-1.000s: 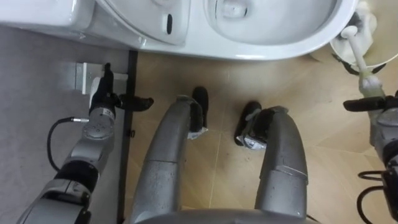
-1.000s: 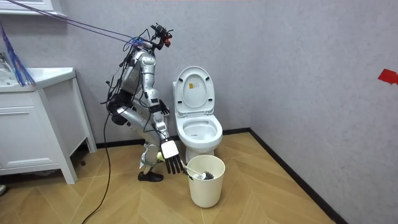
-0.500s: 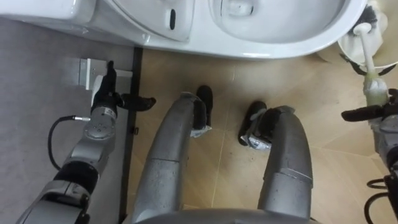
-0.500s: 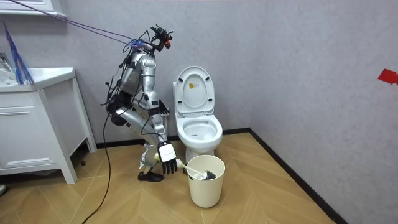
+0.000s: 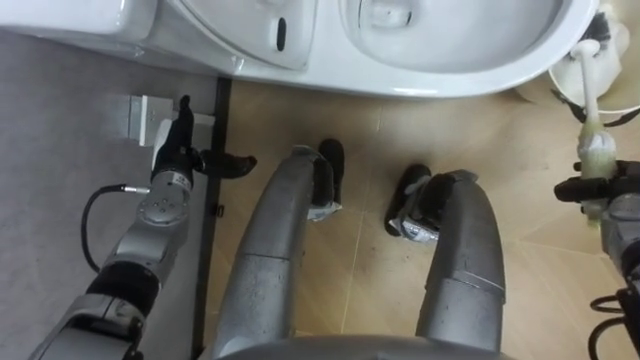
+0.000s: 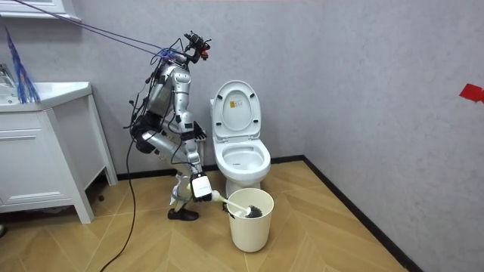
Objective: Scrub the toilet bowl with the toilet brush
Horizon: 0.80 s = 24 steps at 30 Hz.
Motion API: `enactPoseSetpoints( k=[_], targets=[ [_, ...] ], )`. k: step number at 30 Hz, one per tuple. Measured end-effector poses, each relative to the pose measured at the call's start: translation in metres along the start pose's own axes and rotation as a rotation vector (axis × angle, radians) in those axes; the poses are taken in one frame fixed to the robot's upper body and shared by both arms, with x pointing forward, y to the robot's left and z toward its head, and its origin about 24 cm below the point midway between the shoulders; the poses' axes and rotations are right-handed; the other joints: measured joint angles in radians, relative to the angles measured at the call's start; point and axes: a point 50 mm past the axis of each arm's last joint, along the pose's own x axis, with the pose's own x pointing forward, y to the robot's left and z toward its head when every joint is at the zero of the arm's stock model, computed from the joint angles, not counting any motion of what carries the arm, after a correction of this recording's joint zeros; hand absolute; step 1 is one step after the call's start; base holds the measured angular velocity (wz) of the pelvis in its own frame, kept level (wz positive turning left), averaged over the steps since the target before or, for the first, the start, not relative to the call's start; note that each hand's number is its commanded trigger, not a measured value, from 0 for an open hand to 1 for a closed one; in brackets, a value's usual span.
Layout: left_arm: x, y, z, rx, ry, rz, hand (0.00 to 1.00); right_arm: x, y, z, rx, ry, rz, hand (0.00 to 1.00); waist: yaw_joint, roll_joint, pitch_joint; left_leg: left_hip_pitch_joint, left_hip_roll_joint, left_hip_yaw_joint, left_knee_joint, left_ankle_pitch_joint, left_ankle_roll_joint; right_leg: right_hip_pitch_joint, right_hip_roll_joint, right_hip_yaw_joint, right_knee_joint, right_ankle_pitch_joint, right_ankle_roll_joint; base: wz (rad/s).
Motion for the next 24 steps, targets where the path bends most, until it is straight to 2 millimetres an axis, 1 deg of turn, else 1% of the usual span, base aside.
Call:
enactPoseSetpoints(
  k=[3,6,8,9,11,12,14,16,17,18,20,21,23,24],
  targets=[
    [-0.006,0.003,-0.012,-0.007,0.035,0.005,0.00,-0.001,0.001,-0.007,0.004,0.013,0.003,1.00,0.002,0.001,-0.0007,0.013,0.001,0.001,-0.002,0.000,0.000,0.012,0.001,0.000,-0.002,0.000,0.000,0.00],
    [-0.010,0.003,-0.023,-0.003,0.070,-0.007,0.00,-0.002,0.003,-0.015,-0.005,0.032,0.012,1.00,0.004,0.003,-0.0020,0.063,-0.002,0.002,-0.029,0.002,-0.002,0.063,0.001,-0.004,-0.027,0.000,0.002,0.00],
    [-0.015,0.004,-0.033,-0.001,0.100,-0.015,0.00,-0.004,0.006,-0.028,-0.019,0.061,0.030,1.00,0.005,0.008,-0.0048,0.121,0.000,-0.001,-0.057,0.003,-0.005,0.126,0.008,-0.013,-0.063,0.004,0.006,-0.02],
    [-0.016,0.004,-0.036,-0.001,0.110,-0.018,0.00,-0.005,0.007,-0.032,-0.020,0.069,0.032,1.00,0.007,0.011,-0.0070,0.135,0.003,-0.005,-0.065,0.003,-0.005,0.144,0.014,-0.017,-0.076,0.007,0.007,-0.09],
    [-0.022,0.004,-0.048,0.004,0.153,-0.034,0.00,-0.008,0.011,-0.047,-0.031,0.105,0.046,1.00,0.009,0.009,-0.0098,0.208,0.007,-0.007,-0.116,0.011,-0.008,0.217,0.029,-0.021,-0.134,0.022,0.012,-0.10],
    [-0.024,0.004,-0.052,0.005,0.167,-0.039,0.00,-0.009,0.012,-0.050,-0.034,0.112,0.054,1.00,0.008,0.008,-0.0105,0.228,0.008,-0.006,-0.132,0.015,-0.008,0.236,0.033,-0.022,-0.152,0.027,0.014,-0.10],
    [-0.029,0.005,-0.062,0.008,0.201,-0.045,0.00,-0.012,0.017,-0.059,-0.024,0.135,0.081,1.00,0.003,0.006,-0.0116,0.302,0.013,-0.006,-0.189,0.023,-0.013,0.313,0.048,-0.028,-0.218,0.044,0.017,-0.10],
    [-0.032,0.006,-0.069,0.011,0.226,-0.045,0.00,-0.015,0.023,-0.068,0.000,0.165,0.110,1.00,-0.004,0.002,-0.0118,0.361,0.015,-0.007,-0.223,0.026,-0.013,0.374,0.056,-0.032,-0.257,0.050,0.020,-0.03],
    [-0.034,0.007,-0.074,0.013,0.242,-0.042,0.00,-0.016,0.026,-0.069,0.025,0.173,0.124,1.00,-0.014,0.002,-0.0121,0.401,0.015,-0.009,-0.246,0.028,-0.014,0.415,0.061,-0.035,-0.285,0.053,0.023,0.00],
    [-0.035,0.007,-0.076,0.013,0.247,-0.040,0.00,-0.016,0.027,-0.069,0.038,0.174,0.127,1.00,-0.017,0.001,-0.0121,0.420,0.015,-0.009,-0.259,0.028,-0.015,0.435,0.064,-0.036,-0.301,0.056,0.025,-0.05],
    [-0.039,0.008,-0.080,0.012,0.255,-0.039,0.00,-0.019,0.032,-0.075,0.077,0.199,0.138,1.00,-0.023,-0.006,-0.0129,0.493,0.016,-0.009,-0.310,0.034,-0.019,0.509,0.077,-0.038,-0.359,0.067,0.032,-0.06],
    [-0.040,0.008,-0.081,0.012,0.256,-0.038,0.00,-0.020,0.034,-0.076,0.080,0.202,0.143,1.00,-0.026,-0.009,-0.0129,0.510,0.016,-0.009,-0.324,0.036,-0.019,0.527,0.079,-0.039,-0.373,0.070,0.033,0.00],
    [-0.043,0.009,-0.086,0.009,0.268,-0.043,0.00,-0.023,0.041,-0.082,0.116,0.225,0.162,1.00,-0.039,-0.014,-0.0134,0.581,0.014,-0.019,-0.370,0.042,-0.022,0.611,0.090,-0.056,-0.438,0.081,0.038,0.08],
    [-0.044,0.009,-0.088,0.009,0.274,-0.043,0.00,-0.024,0.043,-0.082,0.122,0.225,0.167,1.00,-0.041,-0.016,-0.0144,0.600,0.014,-0.022,-0.384,0.044,-0.023,0.632,0.091,-0.059,-0.455,0.083,0.040,0.09]
  ],
)
